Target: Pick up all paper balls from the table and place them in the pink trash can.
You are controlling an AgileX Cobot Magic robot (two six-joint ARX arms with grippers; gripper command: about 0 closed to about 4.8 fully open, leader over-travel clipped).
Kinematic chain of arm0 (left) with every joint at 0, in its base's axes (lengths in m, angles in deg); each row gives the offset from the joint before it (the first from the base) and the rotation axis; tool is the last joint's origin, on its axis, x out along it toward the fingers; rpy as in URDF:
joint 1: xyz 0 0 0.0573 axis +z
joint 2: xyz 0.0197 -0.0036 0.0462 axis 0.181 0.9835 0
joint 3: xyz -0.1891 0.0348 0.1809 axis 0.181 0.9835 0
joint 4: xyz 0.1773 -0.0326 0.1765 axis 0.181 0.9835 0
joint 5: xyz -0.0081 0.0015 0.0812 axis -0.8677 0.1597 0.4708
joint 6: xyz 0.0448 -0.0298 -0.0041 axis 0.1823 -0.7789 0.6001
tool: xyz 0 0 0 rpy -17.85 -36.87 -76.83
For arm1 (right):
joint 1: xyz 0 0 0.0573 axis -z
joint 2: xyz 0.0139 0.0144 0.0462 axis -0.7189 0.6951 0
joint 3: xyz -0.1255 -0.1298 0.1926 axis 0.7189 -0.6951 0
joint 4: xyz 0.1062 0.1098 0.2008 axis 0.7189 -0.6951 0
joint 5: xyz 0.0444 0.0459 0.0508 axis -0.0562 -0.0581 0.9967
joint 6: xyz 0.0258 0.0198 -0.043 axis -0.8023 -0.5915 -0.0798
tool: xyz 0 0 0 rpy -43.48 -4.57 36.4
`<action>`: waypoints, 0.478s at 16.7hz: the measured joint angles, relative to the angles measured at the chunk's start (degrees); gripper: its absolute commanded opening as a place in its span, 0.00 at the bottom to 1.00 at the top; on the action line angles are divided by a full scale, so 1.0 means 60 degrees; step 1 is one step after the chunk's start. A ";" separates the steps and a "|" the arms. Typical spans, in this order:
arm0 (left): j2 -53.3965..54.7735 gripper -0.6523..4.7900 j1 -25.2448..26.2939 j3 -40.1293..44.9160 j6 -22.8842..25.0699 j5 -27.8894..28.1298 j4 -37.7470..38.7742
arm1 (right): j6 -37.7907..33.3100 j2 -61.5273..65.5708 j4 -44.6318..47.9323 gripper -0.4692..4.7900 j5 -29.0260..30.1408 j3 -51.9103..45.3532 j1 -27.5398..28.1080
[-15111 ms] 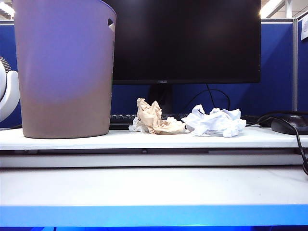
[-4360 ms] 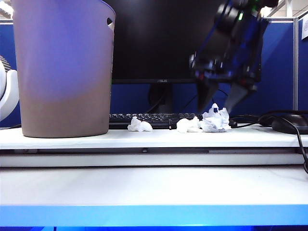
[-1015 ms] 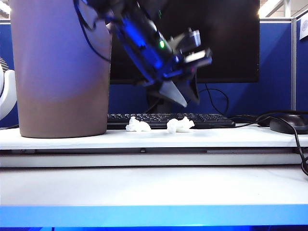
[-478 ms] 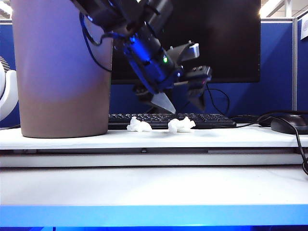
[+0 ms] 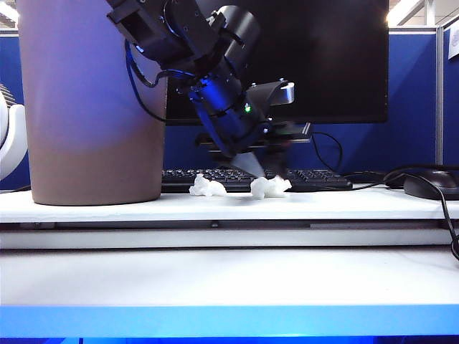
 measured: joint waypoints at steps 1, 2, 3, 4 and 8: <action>0.0004 0.11 0.0025 0.0000 -0.0015 0.0004 -0.0051 | -0.0011 -0.0040 0.0000 0.91 0.0015 0.0000 0.0000; 0.0004 0.11 0.0044 -0.0004 -0.0073 -0.0051 -0.0102 | -0.0018 -0.0058 0.0000 0.91 0.0025 0.0000 -0.0004; 0.0004 0.11 0.0051 -0.0007 -0.0069 -0.0131 -0.0113 | -0.0022 -0.0073 0.0000 0.91 0.0022 0.0000 0.0000; 0.0004 0.11 0.0051 -0.0004 -0.0178 -0.0270 -0.0087 | -0.0025 -0.0084 0.0000 0.91 0.0025 0.0000 -0.0004; -0.0117 0.24 0.0044 -0.0007 -0.0353 -0.0521 0.0233 | -0.0022 -0.0084 0.0000 0.91 0.0025 0.0000 -0.0015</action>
